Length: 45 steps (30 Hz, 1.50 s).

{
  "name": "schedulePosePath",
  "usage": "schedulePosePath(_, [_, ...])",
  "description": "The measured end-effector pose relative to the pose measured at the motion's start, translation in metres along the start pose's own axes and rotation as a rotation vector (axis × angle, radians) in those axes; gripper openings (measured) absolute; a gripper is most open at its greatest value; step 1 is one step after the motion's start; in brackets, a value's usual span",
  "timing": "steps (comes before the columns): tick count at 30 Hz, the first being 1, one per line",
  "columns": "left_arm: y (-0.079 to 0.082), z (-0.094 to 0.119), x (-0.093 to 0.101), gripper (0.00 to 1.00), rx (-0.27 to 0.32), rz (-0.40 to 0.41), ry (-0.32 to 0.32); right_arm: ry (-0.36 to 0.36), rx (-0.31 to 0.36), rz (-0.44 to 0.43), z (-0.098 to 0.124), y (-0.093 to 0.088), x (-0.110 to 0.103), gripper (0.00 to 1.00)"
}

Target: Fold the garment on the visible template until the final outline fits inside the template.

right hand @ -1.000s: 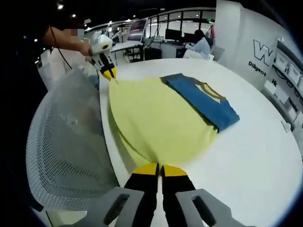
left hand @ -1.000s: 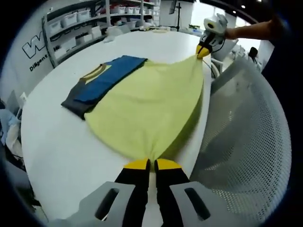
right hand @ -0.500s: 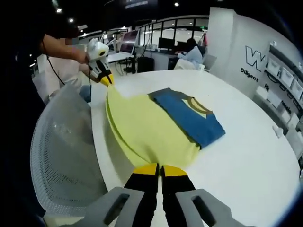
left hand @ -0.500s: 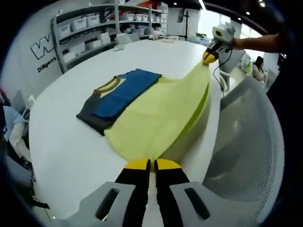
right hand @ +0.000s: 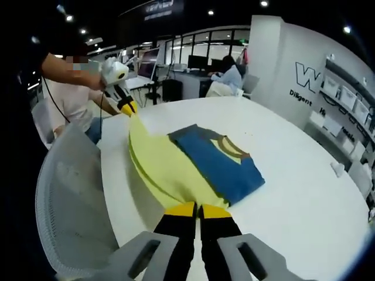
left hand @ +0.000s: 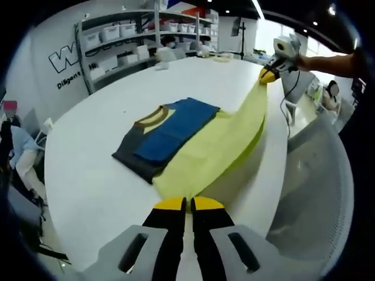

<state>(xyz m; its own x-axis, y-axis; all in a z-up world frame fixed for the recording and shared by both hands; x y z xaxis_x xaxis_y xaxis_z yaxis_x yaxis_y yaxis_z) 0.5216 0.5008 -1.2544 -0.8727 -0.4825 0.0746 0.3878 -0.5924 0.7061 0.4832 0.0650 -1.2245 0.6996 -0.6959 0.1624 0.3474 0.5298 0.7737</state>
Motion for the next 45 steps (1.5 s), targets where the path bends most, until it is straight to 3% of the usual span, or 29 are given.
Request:
schedulePosePath(27, [0.056, -0.003, -0.061, 0.01, 0.060, 0.024, 0.114, -0.091, 0.066, -0.068, -0.028, 0.043, 0.056, 0.00])
schedulePosePath(45, [0.087, -0.013, -0.099, 0.01, 0.057, 0.011, 0.195, -0.126, 0.071, -0.123, -0.050, 0.057, 0.082, 0.00])
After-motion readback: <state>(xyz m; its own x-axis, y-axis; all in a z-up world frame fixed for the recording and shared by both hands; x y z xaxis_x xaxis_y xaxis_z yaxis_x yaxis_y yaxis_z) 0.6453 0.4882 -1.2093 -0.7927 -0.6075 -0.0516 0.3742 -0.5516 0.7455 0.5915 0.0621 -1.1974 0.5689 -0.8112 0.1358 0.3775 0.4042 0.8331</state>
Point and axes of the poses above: the point that each gripper's makers call its tool centre point, and the gripper's own axes: z roughly backward along the fingers, x roughly to its right, y roughly out of its top, the point moved 10 cm from there along z, roughly backward along the fingers, and after that the axes turned 7 degrees about -y, right-handed, at the moved point
